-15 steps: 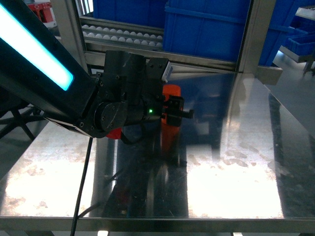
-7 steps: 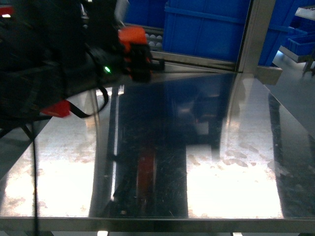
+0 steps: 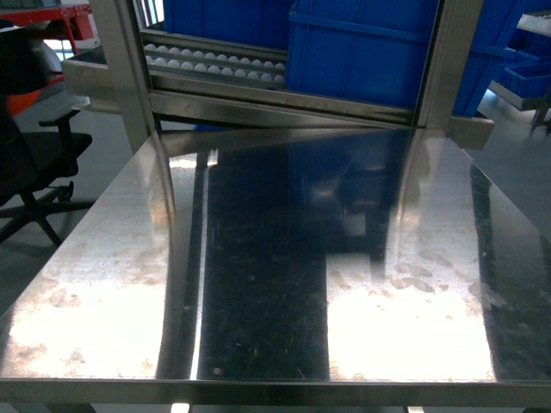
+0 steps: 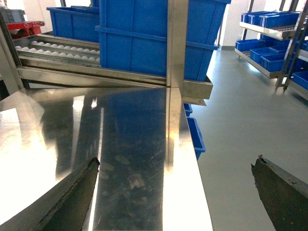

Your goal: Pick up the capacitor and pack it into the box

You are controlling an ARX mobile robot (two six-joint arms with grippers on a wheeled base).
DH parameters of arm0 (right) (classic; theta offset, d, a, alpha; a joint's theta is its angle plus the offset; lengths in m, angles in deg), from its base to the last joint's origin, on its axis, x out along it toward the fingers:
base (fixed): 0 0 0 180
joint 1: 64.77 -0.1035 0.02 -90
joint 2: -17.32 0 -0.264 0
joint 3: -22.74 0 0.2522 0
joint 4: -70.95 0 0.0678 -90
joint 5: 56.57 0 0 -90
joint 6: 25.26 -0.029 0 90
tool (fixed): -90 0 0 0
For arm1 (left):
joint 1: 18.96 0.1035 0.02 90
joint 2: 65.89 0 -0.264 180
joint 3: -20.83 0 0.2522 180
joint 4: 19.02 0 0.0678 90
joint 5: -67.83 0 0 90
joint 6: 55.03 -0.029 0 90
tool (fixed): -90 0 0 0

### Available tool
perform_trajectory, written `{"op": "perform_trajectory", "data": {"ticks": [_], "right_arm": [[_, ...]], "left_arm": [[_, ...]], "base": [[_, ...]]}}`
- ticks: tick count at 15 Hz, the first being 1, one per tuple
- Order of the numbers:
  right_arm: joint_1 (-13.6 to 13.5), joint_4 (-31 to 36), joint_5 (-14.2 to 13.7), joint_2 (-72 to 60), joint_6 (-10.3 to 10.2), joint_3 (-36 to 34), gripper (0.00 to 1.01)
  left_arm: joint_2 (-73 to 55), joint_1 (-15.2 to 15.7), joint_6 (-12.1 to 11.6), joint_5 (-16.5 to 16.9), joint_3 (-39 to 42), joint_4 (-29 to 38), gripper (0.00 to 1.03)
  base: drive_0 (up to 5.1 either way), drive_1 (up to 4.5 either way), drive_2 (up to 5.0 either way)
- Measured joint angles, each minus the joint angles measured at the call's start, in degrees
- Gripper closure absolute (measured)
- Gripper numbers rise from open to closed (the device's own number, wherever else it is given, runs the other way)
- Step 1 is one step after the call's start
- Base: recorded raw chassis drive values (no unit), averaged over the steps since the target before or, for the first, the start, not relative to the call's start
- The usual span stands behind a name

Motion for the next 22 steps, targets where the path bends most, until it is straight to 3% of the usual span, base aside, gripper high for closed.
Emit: {"op": "perform_trajectory", "data": {"ticks": [2,4,5,6,10,15,18,19,20,22], "right_arm": [[0.0,0.0,0.0,0.0,0.0,0.0,0.03],[0.0,0.0,0.0,0.0,0.0,0.0,0.03],[0.0,0.0,0.0,0.0,0.0,0.0,0.03],[0.0,0.0,0.0,0.0,0.0,0.0,0.03],[0.0,0.0,0.0,0.0,0.0,0.0,0.03],[0.0,0.0,0.0,0.0,0.0,0.0,0.03],[0.0,0.0,0.0,0.0,0.0,0.0,0.03],[0.0,0.0,0.0,0.0,0.0,0.0,0.03],[0.0,0.0,0.0,0.0,0.0,0.0,0.03],[0.0,0.0,0.0,0.0,0.0,0.0,0.03]], "left_arm": [[8.8,-5.5,0.9,-8.5,3.8,-7.8,0.59],[11.4,-6.6,1.6,-11.0,3.9,-8.5,0.59],[12.9,-4.4,1.1,-5.8,4.1,-13.3,0.59],[18.0,-0.6,1.0,1.9,7.4,-15.8,0.59],[33.5,12.5,0.9,15.9,14.4,-23.2,0.59],[36.9,15.1,0.9,18.4,15.5,-25.4,0.59],[42.5,18.7,0.9,22.0,16.8,-29.4,0.59],[44.1,20.6,0.9,24.9,17.1,-30.8,0.59],[45.0,25.2,0.7,28.6,18.5,-29.6,0.59],[48.2,25.6,0.7,29.1,18.5,-32.4,0.59]], "base": [[0.0,0.0,0.0],[0.0,0.0,0.0],[0.0,0.0,0.0],[0.0,0.0,0.0],[0.0,0.0,0.0],[0.0,0.0,0.0],[0.0,0.0,0.0],[0.0,0.0,0.0],[0.0,0.0,0.0],[0.0,0.0,0.0]]}}
